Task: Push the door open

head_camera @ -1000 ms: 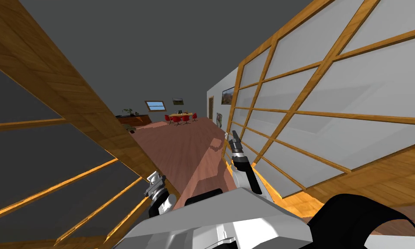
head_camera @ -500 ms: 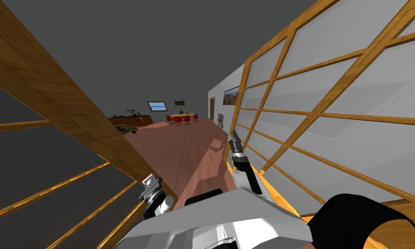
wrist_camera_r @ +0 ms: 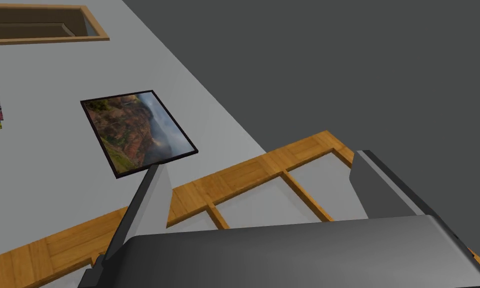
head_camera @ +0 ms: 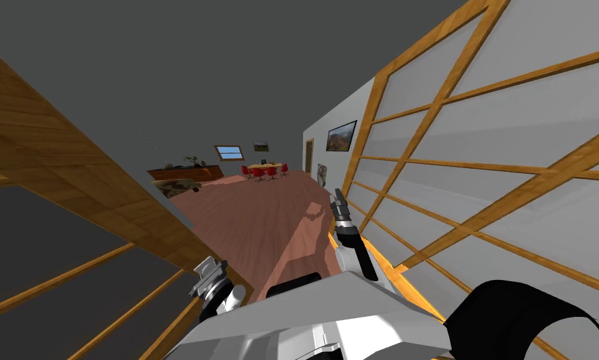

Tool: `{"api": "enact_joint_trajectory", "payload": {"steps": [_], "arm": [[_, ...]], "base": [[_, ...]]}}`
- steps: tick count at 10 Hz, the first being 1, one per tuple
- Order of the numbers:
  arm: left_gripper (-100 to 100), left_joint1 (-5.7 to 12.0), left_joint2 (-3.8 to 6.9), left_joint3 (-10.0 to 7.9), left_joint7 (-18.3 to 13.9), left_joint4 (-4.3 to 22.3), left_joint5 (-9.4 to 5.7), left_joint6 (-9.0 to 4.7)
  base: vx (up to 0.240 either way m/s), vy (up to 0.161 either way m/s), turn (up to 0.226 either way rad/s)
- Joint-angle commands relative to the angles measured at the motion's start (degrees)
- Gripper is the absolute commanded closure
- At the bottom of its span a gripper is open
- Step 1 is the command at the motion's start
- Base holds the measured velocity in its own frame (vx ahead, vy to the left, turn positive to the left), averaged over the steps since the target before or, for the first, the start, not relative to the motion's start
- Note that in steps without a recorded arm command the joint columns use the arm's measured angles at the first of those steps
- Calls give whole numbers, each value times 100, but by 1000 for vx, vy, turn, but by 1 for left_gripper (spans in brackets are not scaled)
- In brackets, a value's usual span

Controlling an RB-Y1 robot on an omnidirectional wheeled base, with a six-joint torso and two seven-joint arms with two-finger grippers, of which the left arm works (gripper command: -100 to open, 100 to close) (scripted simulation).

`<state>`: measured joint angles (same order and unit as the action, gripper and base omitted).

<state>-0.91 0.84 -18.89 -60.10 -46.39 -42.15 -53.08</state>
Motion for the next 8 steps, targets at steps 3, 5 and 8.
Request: {"api": "enact_joint_trajectory", "payload": {"steps": [3, 5, 8], "arm": [[100, -26, -81, -274, 22, -52, -174, -94], [100, -36, 54, -339, 30, -20, -235, -89], [100, -48, 127, -451, 46, -15, -325, -109]], "base": [[217, 68, 72], [113, 50, 35], [181, 89, 47]]}}
